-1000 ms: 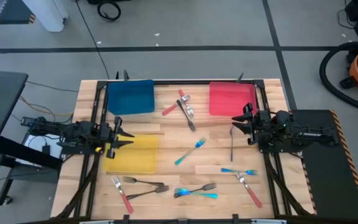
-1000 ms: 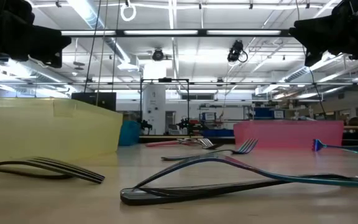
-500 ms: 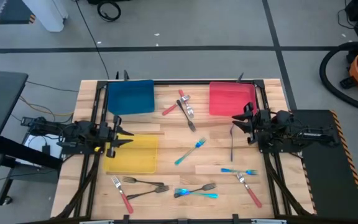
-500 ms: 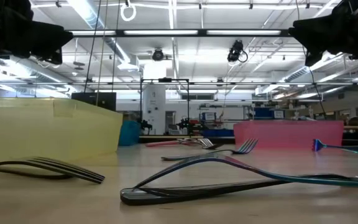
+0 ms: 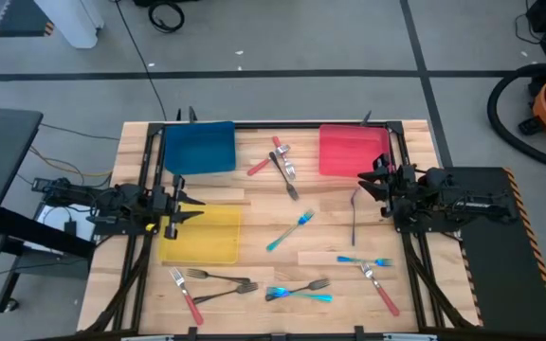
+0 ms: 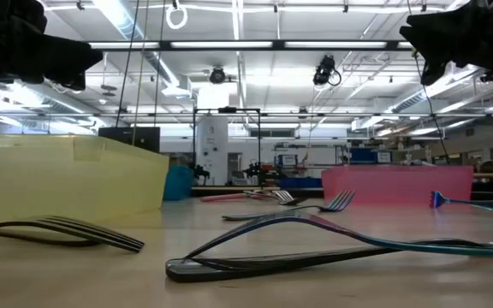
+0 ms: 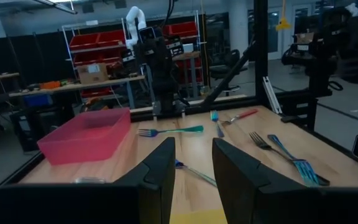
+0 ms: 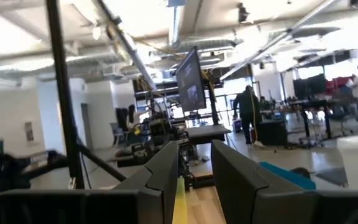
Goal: Sort silverware by color (type)
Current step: Put the top right blue fork into the red bin
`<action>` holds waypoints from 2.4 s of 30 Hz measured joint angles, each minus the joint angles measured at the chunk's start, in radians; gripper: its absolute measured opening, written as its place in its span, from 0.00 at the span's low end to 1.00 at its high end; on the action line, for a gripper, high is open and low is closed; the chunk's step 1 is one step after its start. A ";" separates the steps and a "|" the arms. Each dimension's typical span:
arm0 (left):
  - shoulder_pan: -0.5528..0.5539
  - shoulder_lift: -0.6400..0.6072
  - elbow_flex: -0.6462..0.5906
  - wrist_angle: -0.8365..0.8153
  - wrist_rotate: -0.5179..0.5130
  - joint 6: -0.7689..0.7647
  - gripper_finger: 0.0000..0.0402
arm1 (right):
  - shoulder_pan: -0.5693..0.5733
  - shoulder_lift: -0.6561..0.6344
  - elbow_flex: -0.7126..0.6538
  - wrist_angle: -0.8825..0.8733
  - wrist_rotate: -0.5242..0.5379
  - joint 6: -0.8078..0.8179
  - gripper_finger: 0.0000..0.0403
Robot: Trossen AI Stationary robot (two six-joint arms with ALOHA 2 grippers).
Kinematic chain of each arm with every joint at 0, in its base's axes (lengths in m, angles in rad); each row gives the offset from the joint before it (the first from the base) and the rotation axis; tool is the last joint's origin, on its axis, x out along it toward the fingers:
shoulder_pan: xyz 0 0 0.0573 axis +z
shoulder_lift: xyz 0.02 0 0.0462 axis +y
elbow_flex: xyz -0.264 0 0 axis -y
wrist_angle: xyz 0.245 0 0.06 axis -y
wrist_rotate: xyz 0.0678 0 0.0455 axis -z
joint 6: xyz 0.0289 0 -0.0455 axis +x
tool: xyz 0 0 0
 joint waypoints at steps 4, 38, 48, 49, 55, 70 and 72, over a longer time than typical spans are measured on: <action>-0.001 0.000 0.000 0.026 -0.058 0.001 0.27 | 0.000 0.000 0.000 0.001 -0.034 0.001 0.26; 0.000 0.000 0.000 0.030 -0.105 -0.056 0.27 | 0.000 0.001 0.000 0.049 -0.098 0.195 0.26; 0.000 0.000 0.000 0.029 -0.105 -0.078 0.27 | 0.000 0.001 0.000 0.060 -0.042 0.150 0.26; 0.000 0.000 0.000 0.029 -0.105 -0.075 0.27 | 0.000 0.001 0.000 0.060 -0.042 0.124 0.26; 0.000 0.000 0.000 0.029 -0.105 -0.024 0.27 | 0.000 0.001 0.000 0.097 0.002 0.092 0.26; 0.000 0.000 0.000 0.082 -0.144 -0.011 0.27 | 0.000 0.009 0.000 0.097 0.036 -0.006 0.26; 0.000 0.000 0.000 0.092 -0.176 0.014 0.27 | 0.000 0.014 0.000 0.082 0.036 -0.008 0.27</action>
